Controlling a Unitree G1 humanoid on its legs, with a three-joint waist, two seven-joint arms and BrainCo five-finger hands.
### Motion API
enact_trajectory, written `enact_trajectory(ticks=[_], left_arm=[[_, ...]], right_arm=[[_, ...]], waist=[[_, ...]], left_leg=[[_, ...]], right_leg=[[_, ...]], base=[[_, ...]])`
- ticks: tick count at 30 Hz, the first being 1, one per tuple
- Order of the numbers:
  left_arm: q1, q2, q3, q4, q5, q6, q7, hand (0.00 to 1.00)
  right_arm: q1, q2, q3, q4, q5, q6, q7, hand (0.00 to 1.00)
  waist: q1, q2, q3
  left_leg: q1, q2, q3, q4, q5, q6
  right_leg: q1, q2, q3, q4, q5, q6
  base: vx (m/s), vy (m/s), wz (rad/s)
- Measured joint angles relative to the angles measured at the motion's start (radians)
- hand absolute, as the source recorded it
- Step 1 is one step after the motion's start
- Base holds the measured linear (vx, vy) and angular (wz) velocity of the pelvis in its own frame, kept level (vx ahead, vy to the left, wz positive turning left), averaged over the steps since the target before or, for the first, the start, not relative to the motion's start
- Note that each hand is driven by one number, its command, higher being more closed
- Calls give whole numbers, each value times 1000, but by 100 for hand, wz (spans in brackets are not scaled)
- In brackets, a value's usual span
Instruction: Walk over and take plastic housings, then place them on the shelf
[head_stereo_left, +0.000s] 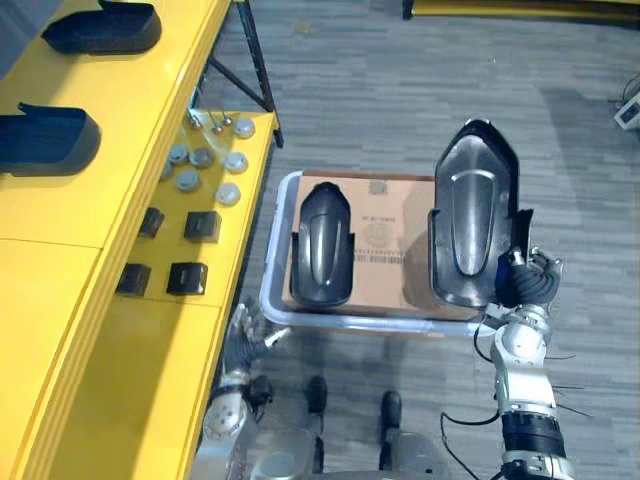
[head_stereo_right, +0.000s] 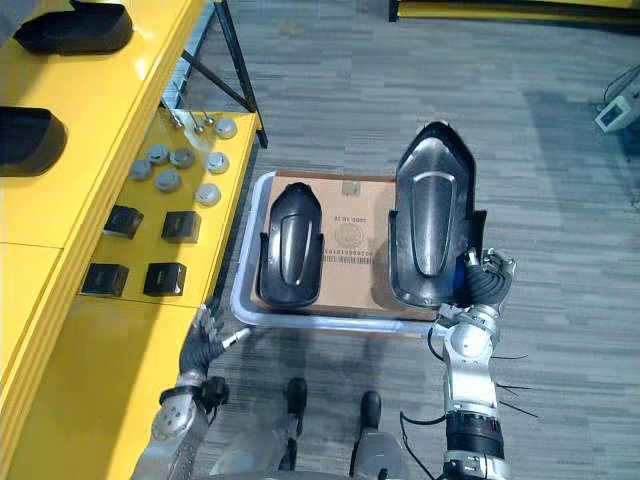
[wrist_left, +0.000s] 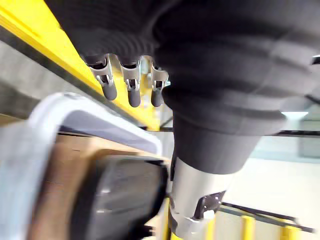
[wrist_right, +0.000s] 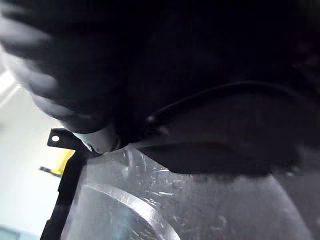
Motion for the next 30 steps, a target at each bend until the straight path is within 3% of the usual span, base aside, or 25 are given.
enact_trajectory(ticks=[4,11,20,25,26,30], left_arm=[[-50,-26,-30,-117,5,-15,37,0],[-118,-32,-143,-141,7,-9,85,0],[-186,-41,-217,-60,87,68,154,0],[-198,-42,-234,-11,125,77,200,0],[-200,-42,-236,0,128,81,215,100],[-227,-42,-240,39,128,92,241,100]], right_arm=[[-6,16,86,-65,-82,-5,1,100],[-42,61,250,-88,-163,-5,12,100],[-46,107,448,-88,-163,-11,48,100],[-46,107,498,-88,-161,-12,48,100],[-45,107,505,-88,-158,-12,47,100],[-45,104,514,-85,-151,-12,42,100]], waist=[[0,-3,-25],[1,-12,-67],[1,-41,-108],[1,-45,-123],[0,-45,-130],[0,-46,-140]], left_leg=[[8,-4,-13,0,0,0],[20,-10,-21,0,0,1],[30,-14,-16,-1,0,1],[32,-14,-8,-1,0,1],[33,-13,-6,-1,0,1],[36,-12,-1,-1,0,1]], right_leg=[[18,-2,-9,-8,0,0],[32,-8,-13,-7,-4,3],[32,-12,-9,-3,-4,3],[30,-13,-6,0,-4,3],[30,-13,-5,0,-4,3],[30,-12,-1,0,-4,3]], base=[[9,-15,10],[-15,-6,4],[-5,-3,-1],[-16,-14,-4],[-8,-12,-5],[-17,-18,-4]])
